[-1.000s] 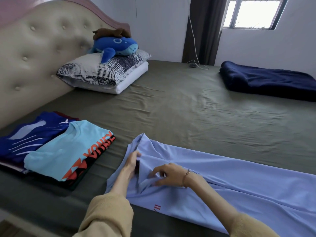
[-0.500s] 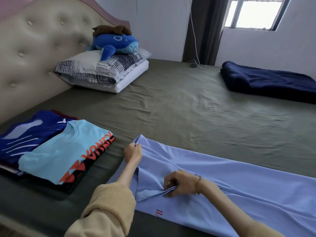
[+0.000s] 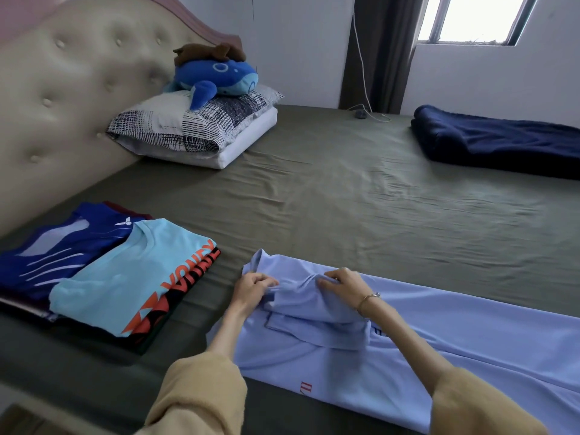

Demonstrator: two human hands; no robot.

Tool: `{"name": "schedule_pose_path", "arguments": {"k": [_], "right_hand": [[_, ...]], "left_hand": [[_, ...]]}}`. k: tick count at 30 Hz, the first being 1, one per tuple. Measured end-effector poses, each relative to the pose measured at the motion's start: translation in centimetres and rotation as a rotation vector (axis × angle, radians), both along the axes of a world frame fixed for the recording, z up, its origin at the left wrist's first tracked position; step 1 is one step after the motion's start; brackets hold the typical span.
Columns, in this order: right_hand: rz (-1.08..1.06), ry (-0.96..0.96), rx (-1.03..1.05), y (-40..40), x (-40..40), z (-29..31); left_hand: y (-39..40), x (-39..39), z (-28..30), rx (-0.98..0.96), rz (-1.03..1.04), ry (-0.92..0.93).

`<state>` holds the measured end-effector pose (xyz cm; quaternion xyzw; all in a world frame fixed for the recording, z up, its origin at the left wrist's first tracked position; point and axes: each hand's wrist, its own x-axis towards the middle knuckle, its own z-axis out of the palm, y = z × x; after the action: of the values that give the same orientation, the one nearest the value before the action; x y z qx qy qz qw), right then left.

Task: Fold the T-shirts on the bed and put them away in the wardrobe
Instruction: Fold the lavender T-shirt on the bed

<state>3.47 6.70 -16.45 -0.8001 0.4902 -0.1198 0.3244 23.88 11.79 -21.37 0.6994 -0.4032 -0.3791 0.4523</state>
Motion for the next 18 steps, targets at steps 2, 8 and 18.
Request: {"name": "schedule_pose_path", "arguments": {"k": [2, 8, 18], "right_hand": [[-0.151, 0.148, 0.013, -0.6, 0.1, -1.0], [-0.189, 0.172, 0.114, -0.3, -0.1, -2.2], [-0.172, 0.116, 0.306, -0.2, -4.6, -0.4]], "left_hand": [[0.2, 0.0, -0.4, -0.008, -0.042, -0.082], [0.4, 0.3, 0.2, 0.083, -0.172, 0.247], [1.2, -0.1, 0.6, 0.157, -0.273, 0.16]]}}
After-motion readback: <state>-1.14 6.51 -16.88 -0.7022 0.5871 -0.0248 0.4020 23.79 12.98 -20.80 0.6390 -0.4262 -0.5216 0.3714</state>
